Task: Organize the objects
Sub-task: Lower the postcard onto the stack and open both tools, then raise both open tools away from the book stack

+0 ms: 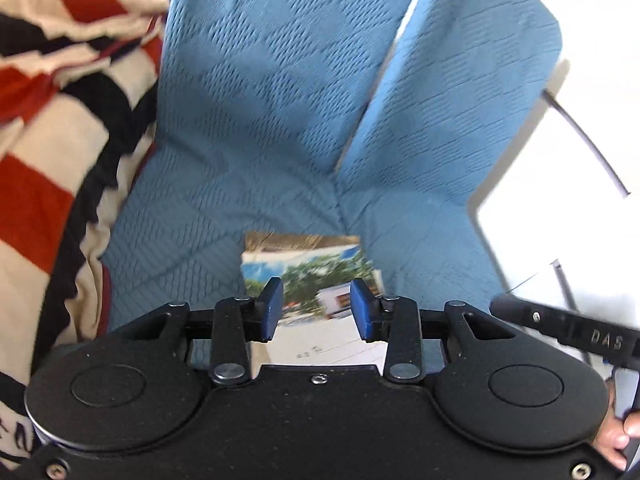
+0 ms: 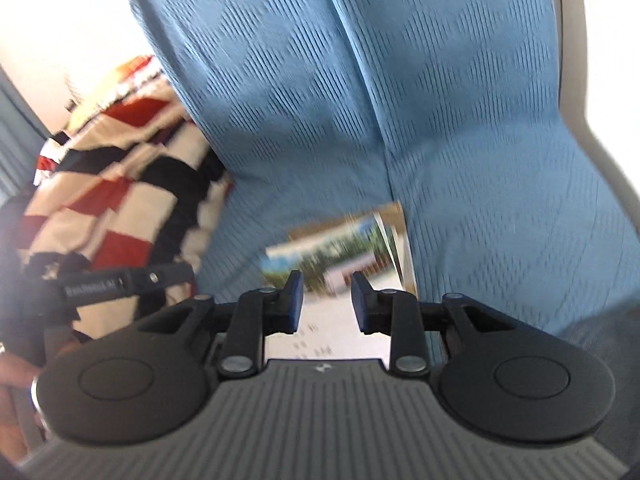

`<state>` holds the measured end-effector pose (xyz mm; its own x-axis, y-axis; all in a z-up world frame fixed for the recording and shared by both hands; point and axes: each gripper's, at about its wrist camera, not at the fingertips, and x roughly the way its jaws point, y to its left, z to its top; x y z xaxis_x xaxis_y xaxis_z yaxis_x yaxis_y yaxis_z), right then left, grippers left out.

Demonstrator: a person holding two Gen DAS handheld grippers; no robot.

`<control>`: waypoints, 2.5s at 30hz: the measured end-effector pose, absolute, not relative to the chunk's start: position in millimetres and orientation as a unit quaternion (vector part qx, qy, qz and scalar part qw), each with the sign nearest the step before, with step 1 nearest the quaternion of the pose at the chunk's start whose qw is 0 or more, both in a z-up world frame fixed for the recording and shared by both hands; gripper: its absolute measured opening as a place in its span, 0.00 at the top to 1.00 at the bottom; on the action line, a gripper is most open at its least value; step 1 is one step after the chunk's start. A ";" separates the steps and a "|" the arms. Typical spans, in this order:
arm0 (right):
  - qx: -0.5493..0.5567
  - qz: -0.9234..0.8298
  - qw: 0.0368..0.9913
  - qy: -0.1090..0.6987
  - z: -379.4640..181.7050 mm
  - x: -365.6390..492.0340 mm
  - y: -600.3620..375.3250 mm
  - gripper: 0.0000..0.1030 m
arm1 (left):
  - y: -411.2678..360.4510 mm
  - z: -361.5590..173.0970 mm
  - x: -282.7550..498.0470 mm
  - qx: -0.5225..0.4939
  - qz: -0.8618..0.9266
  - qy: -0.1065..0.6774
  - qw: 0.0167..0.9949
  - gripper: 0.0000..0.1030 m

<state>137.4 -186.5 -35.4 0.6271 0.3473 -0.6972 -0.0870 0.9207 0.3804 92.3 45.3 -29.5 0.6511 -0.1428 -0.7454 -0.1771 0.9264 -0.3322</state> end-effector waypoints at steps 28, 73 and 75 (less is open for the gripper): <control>0.057 0.125 0.935 0.327 29.9 38.3 -165.8 0.63 | 1.5 52.2 -28.4 -0.162 0.008 0.338 0.927 0.30; 0.078 0.094 0.912 0.393 -28.6 61.5 -168.4 0.10 | 16.3 3.9 -0.4 -0.159 0.046 0.370 0.914 0.01; 0.076 0.095 0.910 0.396 -27.2 61.3 -168.4 0.10 | 15.1 4.2 -0.9 -0.162 0.043 0.374 0.912 0.01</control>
